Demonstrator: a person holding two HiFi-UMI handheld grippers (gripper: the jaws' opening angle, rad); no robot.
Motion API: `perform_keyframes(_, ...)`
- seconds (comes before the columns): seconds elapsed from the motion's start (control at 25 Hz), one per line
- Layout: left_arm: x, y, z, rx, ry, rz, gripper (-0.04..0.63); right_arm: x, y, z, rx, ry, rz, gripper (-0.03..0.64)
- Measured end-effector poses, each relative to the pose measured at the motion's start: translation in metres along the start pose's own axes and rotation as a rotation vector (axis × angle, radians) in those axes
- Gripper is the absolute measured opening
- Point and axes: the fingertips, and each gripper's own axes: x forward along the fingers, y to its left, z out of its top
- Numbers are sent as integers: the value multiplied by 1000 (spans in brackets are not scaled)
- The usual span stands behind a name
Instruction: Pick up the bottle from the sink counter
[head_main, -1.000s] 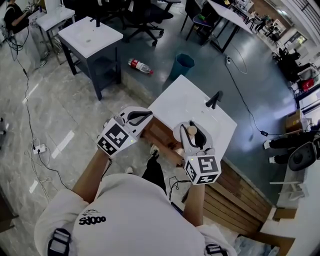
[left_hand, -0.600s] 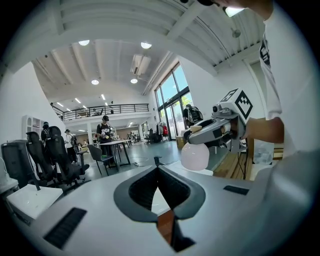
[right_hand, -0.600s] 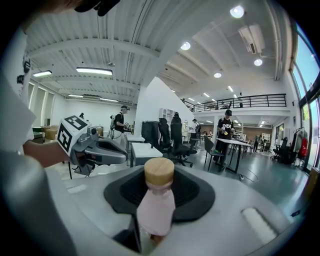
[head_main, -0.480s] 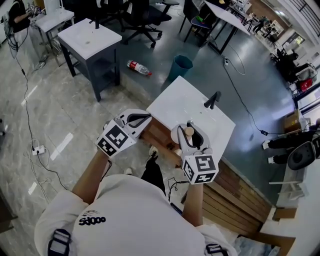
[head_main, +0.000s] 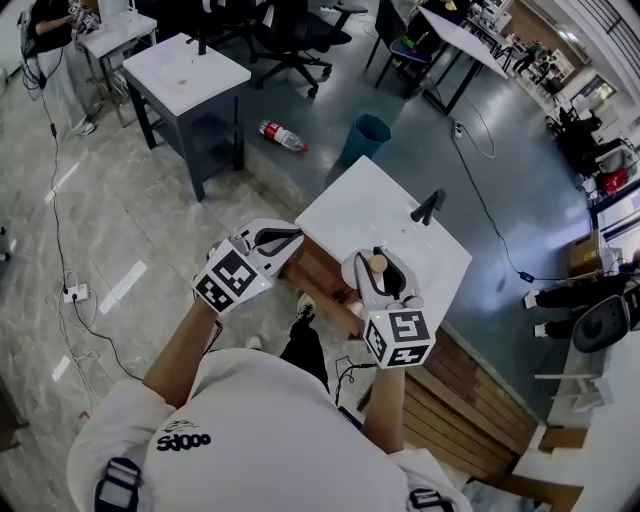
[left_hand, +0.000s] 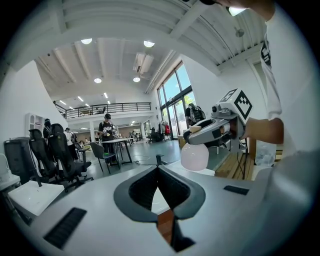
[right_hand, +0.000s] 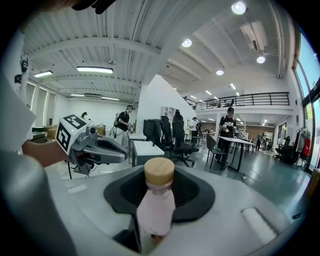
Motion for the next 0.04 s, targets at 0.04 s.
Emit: perform_keyframes(0.04,1,0,0,0,0,2,5,0,-1,-1,1,2,2,135)
